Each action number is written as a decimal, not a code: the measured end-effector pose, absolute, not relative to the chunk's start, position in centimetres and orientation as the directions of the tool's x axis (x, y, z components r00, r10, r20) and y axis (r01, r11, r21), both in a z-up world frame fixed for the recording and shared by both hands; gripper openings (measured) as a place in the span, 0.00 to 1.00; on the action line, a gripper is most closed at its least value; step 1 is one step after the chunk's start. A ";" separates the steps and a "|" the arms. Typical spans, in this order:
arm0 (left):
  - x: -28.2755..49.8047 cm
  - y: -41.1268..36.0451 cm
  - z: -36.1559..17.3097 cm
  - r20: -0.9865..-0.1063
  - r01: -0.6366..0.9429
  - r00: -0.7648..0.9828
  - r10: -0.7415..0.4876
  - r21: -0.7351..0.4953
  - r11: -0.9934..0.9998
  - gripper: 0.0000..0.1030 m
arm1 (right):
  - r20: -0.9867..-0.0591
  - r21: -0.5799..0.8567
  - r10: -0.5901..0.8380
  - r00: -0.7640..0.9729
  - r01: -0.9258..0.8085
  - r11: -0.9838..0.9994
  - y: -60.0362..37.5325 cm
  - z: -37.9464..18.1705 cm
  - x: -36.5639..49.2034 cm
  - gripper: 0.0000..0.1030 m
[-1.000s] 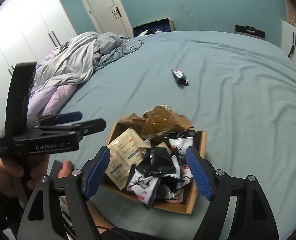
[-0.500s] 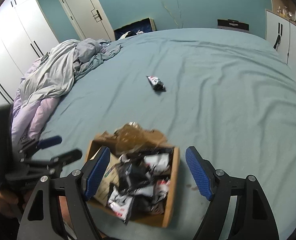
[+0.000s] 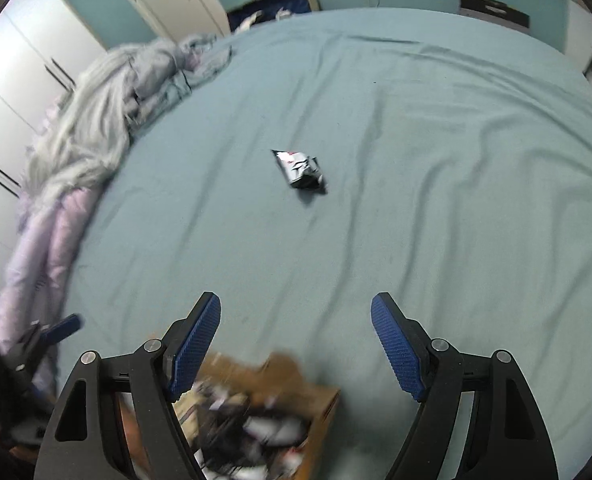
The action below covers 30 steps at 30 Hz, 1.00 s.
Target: Organize snacks
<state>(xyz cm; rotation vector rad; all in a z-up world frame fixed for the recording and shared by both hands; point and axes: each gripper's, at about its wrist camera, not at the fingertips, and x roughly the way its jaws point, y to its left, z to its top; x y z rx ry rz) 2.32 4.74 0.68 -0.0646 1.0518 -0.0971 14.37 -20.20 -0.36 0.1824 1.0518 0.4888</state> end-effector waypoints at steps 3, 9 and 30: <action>2.7 5.7 0.6 -0.861 0.023 0.491 -0.129 -0.136 0.991 0.95 | -0.805 0.358 0.460 0.375 -0.312 0.880 -18.9 -0.6 18.4 0.75; 3.3 6.0 0.1 -0.868 0.026 0.472 -0.154 -0.161 0.987 0.95 | -0.862 0.304 0.400 0.310 -0.316 0.899 -14.0 -3.9 26.4 0.75; 2.1 5.9 0.1 -0.856 0.024 0.513 -0.058 -0.053 0.998 0.95 | -0.817 0.136 0.360 0.450 -0.456 0.879 -17.3 2.5 14.2 0.32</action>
